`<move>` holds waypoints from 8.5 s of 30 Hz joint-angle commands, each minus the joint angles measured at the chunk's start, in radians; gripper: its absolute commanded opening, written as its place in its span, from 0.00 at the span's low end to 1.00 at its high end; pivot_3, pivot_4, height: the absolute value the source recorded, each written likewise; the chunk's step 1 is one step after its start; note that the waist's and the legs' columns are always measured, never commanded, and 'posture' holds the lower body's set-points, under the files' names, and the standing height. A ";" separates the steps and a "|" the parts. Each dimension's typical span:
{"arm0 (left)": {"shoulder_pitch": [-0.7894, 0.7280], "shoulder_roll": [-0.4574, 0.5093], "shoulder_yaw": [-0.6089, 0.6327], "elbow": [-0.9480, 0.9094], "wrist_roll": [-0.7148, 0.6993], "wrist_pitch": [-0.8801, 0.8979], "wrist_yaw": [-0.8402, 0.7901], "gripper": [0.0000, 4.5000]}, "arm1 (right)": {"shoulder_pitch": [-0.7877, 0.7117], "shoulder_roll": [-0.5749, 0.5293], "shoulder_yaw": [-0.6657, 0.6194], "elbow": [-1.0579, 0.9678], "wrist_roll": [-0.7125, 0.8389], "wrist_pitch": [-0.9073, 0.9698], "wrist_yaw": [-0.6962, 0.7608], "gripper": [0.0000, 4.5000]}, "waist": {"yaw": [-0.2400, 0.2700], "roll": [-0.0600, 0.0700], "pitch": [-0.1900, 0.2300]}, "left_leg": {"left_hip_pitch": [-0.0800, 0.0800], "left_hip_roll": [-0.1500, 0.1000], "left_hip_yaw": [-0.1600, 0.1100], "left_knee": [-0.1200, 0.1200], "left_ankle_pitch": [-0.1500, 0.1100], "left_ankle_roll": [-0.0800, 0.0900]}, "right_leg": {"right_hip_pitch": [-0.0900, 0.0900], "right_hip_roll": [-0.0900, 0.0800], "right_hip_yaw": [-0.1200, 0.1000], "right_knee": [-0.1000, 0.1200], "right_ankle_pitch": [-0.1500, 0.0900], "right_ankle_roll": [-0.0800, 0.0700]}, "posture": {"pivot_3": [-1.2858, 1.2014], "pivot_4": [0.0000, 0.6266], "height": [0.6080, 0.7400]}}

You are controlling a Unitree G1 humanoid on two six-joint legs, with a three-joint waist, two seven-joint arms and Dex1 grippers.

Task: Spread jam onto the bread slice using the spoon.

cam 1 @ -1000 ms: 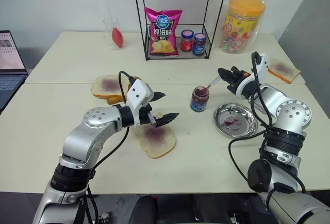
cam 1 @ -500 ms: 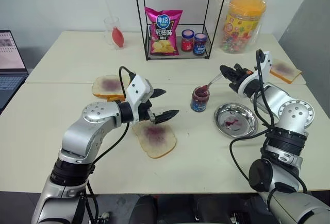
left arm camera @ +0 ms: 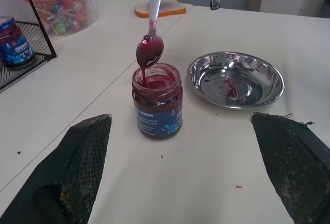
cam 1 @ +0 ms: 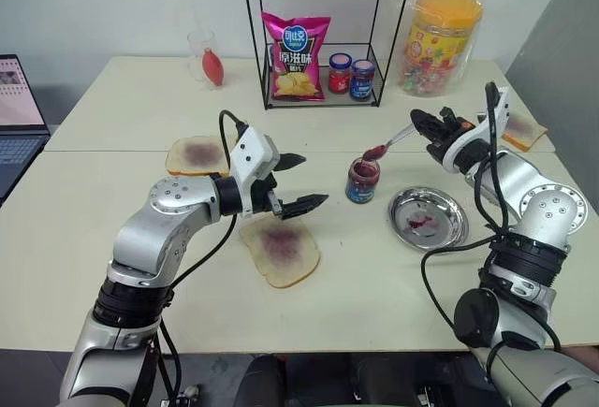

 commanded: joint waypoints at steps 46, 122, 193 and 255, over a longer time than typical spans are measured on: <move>1.251 -0.034 0.640 -0.583 -0.076 -0.178 -0.036 1.00 | 0.153 0.078 0.857 -0.033 -0.290 -0.292 0.555 0.01 | -0.027 -0.002 0.000 | -0.006 0.014 0.006 0.003 -0.001 -0.004 | -0.010 0.004 -0.001 0.002 -0.004 -0.008 | 0.52 0.24 1.00; 1.119 0.077 0.478 -0.463 -0.065 -0.234 0.000 1.00 | 0.247 -0.041 0.891 -0.279 -0.462 -0.513 1.008 0.01 | -0.024 -0.002 0.000 | -0.004 0.015 0.004 0.002 -0.001 -0.004 | -0.010 0.009 -0.003 0.004 -0.004 -0.009 | 0.52 0.24 1.00; 1.125 0.091 0.483 -0.459 -0.059 -0.244 -0.004 1.00 | 0.049 0.082 0.768 0.234 -0.506 -0.457 0.996 0.01 | -0.026 -0.002 0.000 | 0.006 0.016 0.004 0.001 -0.002 -0.004 | 0.000 0.010 -0.003 0.003 -0.004 -0.012 | 0.52 0.24 1.00; 0.282 0.503 0.250 -0.043 -0.202 -0.115 -0.383 1.00 | 0.346 -0.136 0.286 -0.487 -0.110 0.026 0.562 0.01 | -0.024 0.001 0.004 | 0.001 0.015 0.004 -0.002 -0.003 -0.005 | -0.005 0.010 -0.003 0.003 -0.006 -0.010 | 0.52 0.24 1.00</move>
